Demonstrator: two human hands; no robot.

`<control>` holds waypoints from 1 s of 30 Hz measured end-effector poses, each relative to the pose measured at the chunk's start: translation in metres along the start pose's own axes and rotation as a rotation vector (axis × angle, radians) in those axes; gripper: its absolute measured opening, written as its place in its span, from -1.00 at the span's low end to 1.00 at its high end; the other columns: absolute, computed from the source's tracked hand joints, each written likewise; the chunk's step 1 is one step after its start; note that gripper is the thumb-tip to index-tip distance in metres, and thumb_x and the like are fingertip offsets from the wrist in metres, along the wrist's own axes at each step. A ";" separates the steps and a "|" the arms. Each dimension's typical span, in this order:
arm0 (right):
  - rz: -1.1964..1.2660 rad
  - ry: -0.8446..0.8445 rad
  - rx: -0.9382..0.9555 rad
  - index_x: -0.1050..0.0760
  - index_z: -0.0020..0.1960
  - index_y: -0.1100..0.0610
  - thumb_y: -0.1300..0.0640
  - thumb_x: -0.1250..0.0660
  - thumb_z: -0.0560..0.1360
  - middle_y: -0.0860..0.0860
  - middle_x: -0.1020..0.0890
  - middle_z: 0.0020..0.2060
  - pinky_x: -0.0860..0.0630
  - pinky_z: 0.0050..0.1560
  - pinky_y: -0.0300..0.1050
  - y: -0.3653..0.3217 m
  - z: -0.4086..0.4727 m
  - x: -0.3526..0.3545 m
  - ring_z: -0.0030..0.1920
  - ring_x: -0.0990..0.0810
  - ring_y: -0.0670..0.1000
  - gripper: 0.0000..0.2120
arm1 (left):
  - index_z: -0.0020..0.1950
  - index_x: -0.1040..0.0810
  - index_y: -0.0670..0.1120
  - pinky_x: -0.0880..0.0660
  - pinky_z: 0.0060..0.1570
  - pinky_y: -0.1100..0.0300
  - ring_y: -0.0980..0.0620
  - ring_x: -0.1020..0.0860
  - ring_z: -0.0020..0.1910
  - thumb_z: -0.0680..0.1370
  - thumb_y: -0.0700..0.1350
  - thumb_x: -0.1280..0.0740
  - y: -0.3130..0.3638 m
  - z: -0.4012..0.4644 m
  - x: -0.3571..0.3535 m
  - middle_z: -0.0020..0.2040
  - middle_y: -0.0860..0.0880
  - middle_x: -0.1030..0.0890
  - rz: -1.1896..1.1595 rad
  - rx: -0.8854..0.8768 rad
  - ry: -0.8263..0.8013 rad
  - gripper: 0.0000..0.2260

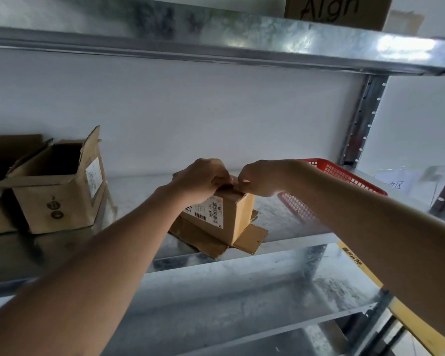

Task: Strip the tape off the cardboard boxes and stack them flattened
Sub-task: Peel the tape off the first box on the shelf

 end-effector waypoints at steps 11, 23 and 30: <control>0.408 0.021 0.087 -0.60 0.04 0.19 0.07 -0.16 0.69 0.07 -0.62 -0.19 -0.44 -0.24 -0.15 0.016 -0.003 -0.009 -0.21 -0.53 -0.02 -0.71 | 0.27 -0.65 0.28 -0.54 0.24 -0.07 0.06 -0.59 0.22 0.68 0.01 -0.31 -0.004 -0.009 -0.004 0.29 0.18 -0.64 -0.281 0.139 -0.047 -0.76; 0.420 0.142 0.122 -0.57 -0.12 -0.02 -0.14 -0.17 0.70 -0.02 -0.66 -0.28 -0.54 -0.25 -0.14 0.025 0.000 -0.017 -0.32 -0.59 -0.12 -0.67 | 0.30 -0.66 0.16 -0.53 0.03 0.19 0.03 -0.64 0.16 0.69 -0.07 -0.28 -0.002 -0.013 -0.008 0.24 0.08 -0.69 -0.151 0.034 0.076 -0.74; 0.275 0.240 0.165 -0.48 -0.07 -0.10 -0.09 -0.21 0.69 -0.17 -0.54 -0.13 -0.43 -0.18 -0.21 0.038 -0.010 -0.017 -0.12 -0.58 -0.13 -0.81 | 0.19 -0.70 0.11 -0.61 -0.02 0.04 0.01 -0.67 -0.07 0.70 -0.10 -0.24 0.014 -0.012 -0.003 0.01 0.04 -0.74 0.122 -0.078 0.136 -0.74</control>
Point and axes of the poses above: each hand's wrist, its own z-axis towards the middle knuckle, its own x-axis out of the back of the hand, y = z × x, the point moved 2 cm from there along z, towards the middle knuckle
